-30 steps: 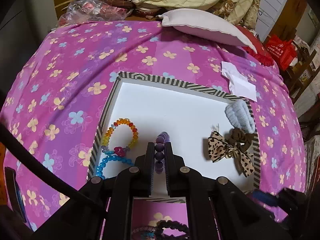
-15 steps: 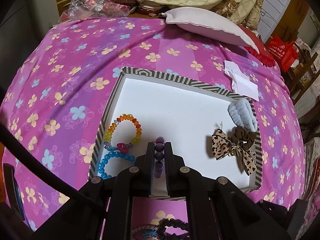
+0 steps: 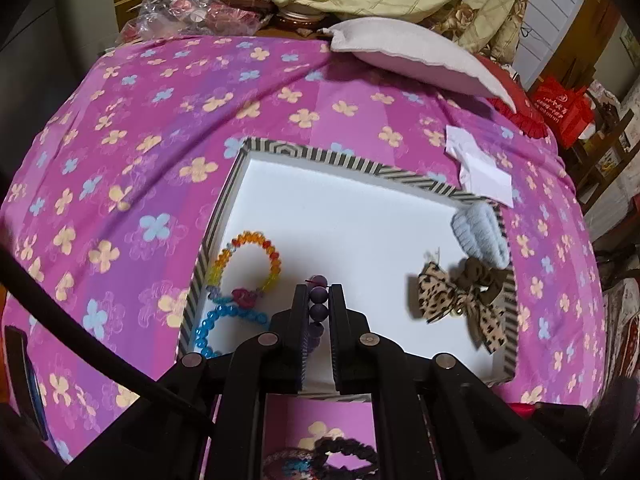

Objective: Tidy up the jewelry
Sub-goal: 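Lower both items into the box and open both grippers to release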

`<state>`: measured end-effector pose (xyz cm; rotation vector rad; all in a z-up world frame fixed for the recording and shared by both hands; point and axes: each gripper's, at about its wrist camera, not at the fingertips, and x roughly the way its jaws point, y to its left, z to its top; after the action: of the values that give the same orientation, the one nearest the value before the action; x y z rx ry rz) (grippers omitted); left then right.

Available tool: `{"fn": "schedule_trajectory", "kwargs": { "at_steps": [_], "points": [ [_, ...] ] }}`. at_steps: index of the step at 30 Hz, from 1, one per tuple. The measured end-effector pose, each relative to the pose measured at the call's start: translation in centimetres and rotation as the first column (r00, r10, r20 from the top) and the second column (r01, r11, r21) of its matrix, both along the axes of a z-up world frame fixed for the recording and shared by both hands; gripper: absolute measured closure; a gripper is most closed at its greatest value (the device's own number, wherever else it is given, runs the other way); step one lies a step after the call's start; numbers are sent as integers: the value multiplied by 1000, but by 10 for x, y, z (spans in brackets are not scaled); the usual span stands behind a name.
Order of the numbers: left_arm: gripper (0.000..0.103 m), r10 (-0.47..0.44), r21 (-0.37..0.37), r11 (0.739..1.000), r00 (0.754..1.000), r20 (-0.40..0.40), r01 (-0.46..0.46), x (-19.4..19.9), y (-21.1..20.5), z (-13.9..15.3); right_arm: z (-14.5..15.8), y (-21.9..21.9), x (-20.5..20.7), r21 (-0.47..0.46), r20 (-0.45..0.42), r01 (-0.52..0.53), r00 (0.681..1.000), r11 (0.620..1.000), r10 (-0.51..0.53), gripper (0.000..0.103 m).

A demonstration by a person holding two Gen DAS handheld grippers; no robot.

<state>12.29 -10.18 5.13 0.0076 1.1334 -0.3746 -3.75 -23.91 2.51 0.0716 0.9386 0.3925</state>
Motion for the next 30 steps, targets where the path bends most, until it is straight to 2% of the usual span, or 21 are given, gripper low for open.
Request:
{"fn": "schedule_trajectory", "kwargs": {
  "at_steps": [4,6,9,12,22,27,30],
  "points": [
    [93,-16,-2,1000,1000,5,16,6,-12,5,14,-10,23,-39,38,47,998,998,-46,85],
    [93,-22,-3,1000,1000,4,22,11,-18,6,14,-14,38,-67,29,43,999,997,-41,85],
    [93,-22,-9,1000,1000,-8,21,21,-23,3,0,-13,61,-147,-20,17,1000,989,-20,85],
    [93,-17,2,1000,1000,-19,17,36,-31,-7,-18,-16,74,-167,-67,-7,998,986,-5,85],
    [93,54,140,989,999,0,-53,80,-25,-40,-55,-30,83,-149,-134,6,991,989,-26,85],
    [93,80,182,980,997,-3,-79,89,-16,-55,-55,-32,81,-134,-113,24,993,991,-39,84],
    [93,86,198,977,996,3,-85,90,-14,-60,-47,-34,77,-116,-86,41,995,992,-51,77]
  ]
}}
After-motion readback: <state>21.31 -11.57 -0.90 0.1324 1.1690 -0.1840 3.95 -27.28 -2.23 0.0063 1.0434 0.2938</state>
